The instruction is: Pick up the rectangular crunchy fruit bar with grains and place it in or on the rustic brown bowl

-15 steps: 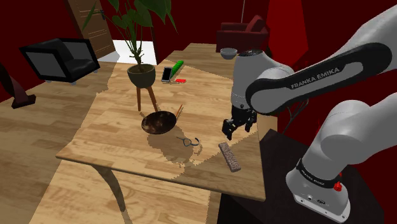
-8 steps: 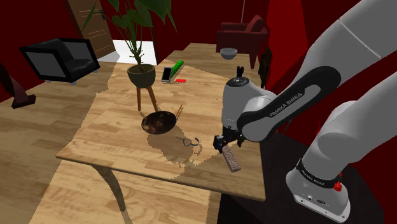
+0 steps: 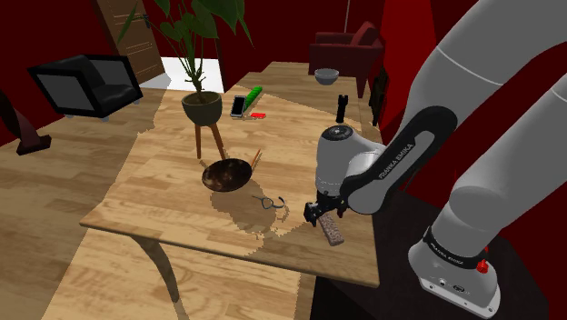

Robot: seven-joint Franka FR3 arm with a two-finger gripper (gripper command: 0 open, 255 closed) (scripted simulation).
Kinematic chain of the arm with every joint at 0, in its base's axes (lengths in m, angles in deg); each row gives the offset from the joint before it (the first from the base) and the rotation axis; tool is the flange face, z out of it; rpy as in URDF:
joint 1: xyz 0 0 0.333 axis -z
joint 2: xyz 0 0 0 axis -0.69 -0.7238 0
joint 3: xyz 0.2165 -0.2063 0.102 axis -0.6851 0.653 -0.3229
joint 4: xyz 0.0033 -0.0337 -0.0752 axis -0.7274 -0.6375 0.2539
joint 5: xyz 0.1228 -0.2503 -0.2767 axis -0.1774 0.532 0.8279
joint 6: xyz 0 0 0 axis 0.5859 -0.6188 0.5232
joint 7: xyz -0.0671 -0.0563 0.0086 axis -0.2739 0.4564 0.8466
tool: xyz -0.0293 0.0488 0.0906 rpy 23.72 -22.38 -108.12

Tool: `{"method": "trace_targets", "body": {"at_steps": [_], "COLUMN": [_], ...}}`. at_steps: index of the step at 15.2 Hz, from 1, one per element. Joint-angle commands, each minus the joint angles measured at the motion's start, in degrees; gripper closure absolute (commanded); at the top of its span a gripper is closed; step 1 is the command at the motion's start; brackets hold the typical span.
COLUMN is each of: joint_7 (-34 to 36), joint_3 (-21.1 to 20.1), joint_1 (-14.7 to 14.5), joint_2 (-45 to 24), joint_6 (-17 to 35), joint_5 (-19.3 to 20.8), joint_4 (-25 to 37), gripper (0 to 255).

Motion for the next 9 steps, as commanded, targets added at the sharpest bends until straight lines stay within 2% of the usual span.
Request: {"method": "trace_targets", "body": {"at_steps": [1, 6, 7, 9], "joint_7": [0.4, 0.4, 0.4, 0.4], "joint_3": [-0.23, -0.22, -0.22, -0.22], "joint_1": [0.37, 0.37, 0.36, 0.36], "joint_2": [-0.57, -0.57, -0.56, -0.56], "joint_6": [0.59, 0.59, 0.59, 0.59], "joint_5": [0.58, 0.58, 0.57, 0.57], "joint_4": [-0.01, -0.01, -0.02, -0.02], "gripper": [0, 0, 255, 255]}}
